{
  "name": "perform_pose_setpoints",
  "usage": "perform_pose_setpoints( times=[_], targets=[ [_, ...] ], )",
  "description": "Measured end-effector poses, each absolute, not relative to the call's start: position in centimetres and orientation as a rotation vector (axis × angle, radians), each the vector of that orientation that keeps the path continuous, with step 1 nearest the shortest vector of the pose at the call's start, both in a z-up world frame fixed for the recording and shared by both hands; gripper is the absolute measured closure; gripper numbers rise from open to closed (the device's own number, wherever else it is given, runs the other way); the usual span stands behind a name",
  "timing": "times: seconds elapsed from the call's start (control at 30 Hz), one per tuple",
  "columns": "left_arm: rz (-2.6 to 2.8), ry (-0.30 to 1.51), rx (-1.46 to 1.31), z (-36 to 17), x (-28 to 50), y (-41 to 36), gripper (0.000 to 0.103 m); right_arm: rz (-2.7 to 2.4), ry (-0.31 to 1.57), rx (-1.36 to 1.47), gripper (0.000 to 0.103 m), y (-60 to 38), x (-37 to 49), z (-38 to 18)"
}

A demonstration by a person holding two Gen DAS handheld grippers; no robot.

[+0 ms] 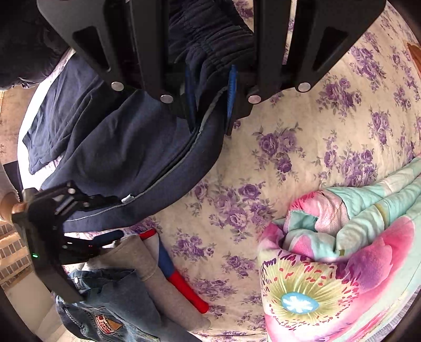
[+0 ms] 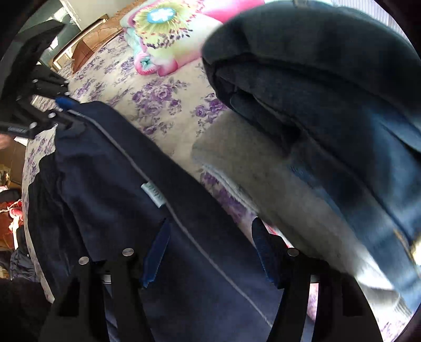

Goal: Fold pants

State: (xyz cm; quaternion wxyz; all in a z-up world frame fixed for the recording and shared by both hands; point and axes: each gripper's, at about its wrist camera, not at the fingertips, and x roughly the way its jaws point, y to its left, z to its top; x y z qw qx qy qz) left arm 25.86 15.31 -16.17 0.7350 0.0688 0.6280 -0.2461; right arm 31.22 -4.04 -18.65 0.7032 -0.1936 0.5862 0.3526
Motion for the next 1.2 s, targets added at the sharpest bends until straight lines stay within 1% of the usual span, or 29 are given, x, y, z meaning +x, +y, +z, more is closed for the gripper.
perform_pose_setpoints(
  times=[0.03, 0.07, 0.1, 0.13, 0.2, 0.33, 0.5, 0.6, 0.7, 0.77, 0.87, 1.0, 1.1, 1.2],
  targets=[
    [-0.543, 1.380, 0.146, -16.1, 25.7, 15.4, 0.084, 0.790, 1.303, -0.445, 0.037, -3.8, 31.1, -18.9],
    [-0.541, 1.381, 0.144, -16.0, 25.6, 15.7, 0.084, 0.809, 1.298, -0.445, 0.043, -3.6, 30.9, -19.0],
    [-0.538, 1.384, 0.141, -16.0, 25.5, 15.8, 0.084, 0.859, 1.310, -0.424, 0.079, -3.5, 30.6, -19.0],
    [-0.536, 1.388, 0.138, -16.1, 25.5, 15.8, 0.084, 0.891, 1.333, -0.404, 0.091, -3.4, 30.4, -18.9],
    [-0.522, 1.387, 0.151, -16.1, 25.4, 15.7, 0.084, 0.898, 1.295, -0.451, 0.094, -3.1, 29.3, -18.0],
    [-0.516, 1.378, 0.150, -15.8, 25.4, 15.6, 0.084, 0.881, 1.256, -0.439, 0.094, -3.4, 27.7, -15.4],
    [-0.518, 1.346, 0.137, -13.8, 24.2, 16.0, 0.084, 0.830, 1.194, -0.440, 0.094, -3.8, 25.6, -12.1],
    [-0.515, 1.307, 0.129, -12.0, 22.2, 16.1, 0.084, 0.782, 1.132, -0.476, 0.094, -4.2, 23.7, -9.7],
    [-0.513, 1.256, 0.126, -10.0, 19.1, 16.5, 0.084, 0.785, 1.108, -0.399, 0.094, -5.6, 21.0, -7.0],
    [-0.515, 1.233, 0.128, -9.3, 16.4, 16.7, 0.084, 0.804, 1.092, -0.370, 0.094, -6.1, 17.6, -6.1],
    [-0.513, 1.241, 0.136, -10.1, 11.6, 16.8, 0.084, 0.845, 1.095, -0.349, 0.094, -6.4, 11.3, -6.6],
    [-0.506, 1.286, 0.084, -12.8, 6.7, 17.8, 0.083, 0.861, 1.128, -0.415, 0.094, -5.1, 3.1, -10.2],
    [-0.494, 1.328, 0.078, -15.1, 4.6, 18.0, 0.084, 0.842, 1.198, -0.385, 0.093, -3.5, 0.1, -13.6],
    [-0.478, 1.347, 0.069, -16.2, 3.8, 18.3, 0.084, 0.824, 1.241, -0.316, 0.093, -2.8, -0.5, -15.7]
  ],
)
